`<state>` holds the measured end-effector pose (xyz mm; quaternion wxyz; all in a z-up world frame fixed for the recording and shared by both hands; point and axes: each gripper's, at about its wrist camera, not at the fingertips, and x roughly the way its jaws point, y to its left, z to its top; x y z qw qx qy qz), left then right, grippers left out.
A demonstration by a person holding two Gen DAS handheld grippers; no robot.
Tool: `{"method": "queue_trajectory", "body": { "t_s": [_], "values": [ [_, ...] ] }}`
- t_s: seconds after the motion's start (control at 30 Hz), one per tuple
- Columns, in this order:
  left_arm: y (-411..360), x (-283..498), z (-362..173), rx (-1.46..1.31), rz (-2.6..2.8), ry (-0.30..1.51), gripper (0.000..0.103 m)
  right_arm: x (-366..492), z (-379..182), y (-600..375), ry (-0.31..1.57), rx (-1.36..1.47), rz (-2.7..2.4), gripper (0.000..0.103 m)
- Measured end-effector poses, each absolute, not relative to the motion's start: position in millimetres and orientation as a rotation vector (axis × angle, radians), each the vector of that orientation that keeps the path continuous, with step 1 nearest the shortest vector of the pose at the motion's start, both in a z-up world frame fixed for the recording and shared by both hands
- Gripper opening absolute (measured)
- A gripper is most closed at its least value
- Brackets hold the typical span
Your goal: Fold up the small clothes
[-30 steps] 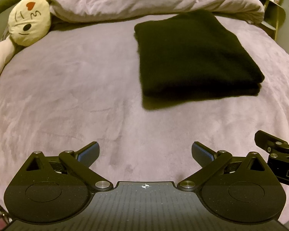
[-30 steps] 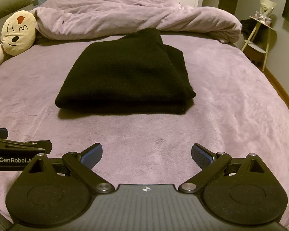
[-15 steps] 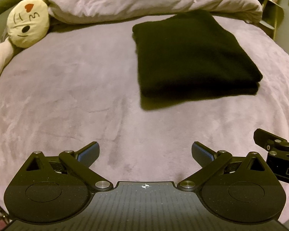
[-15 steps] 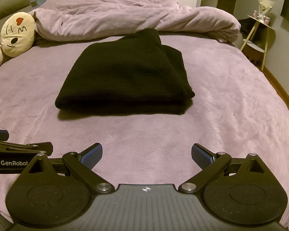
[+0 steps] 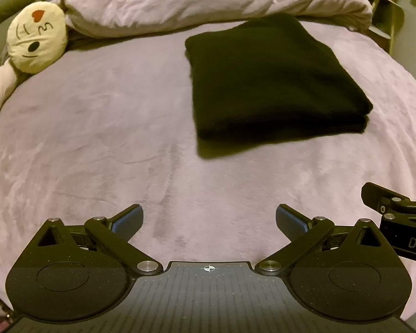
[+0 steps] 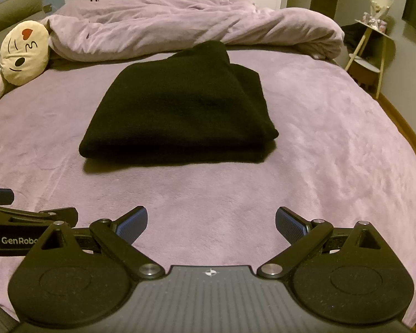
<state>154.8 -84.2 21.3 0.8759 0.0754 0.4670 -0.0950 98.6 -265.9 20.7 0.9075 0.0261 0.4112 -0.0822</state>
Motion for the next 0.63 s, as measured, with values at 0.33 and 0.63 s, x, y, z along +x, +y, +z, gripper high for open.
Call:
{"method": "queue_trajectory", "body": {
  "t_s": [0.33,0.63],
  "values": [
    [-86.0,153.1,21.4,0.17,-0.199,0.966,0.103,97.2,20.6,-264.5,0.847,0.044,-0.166,0.099],
    [-85.8,153.2,21.4,0.177,-0.205,0.965,0.103,97.3,20.7,-263.7,0.847,0.048,-0.166,0.099]
  ]
}}
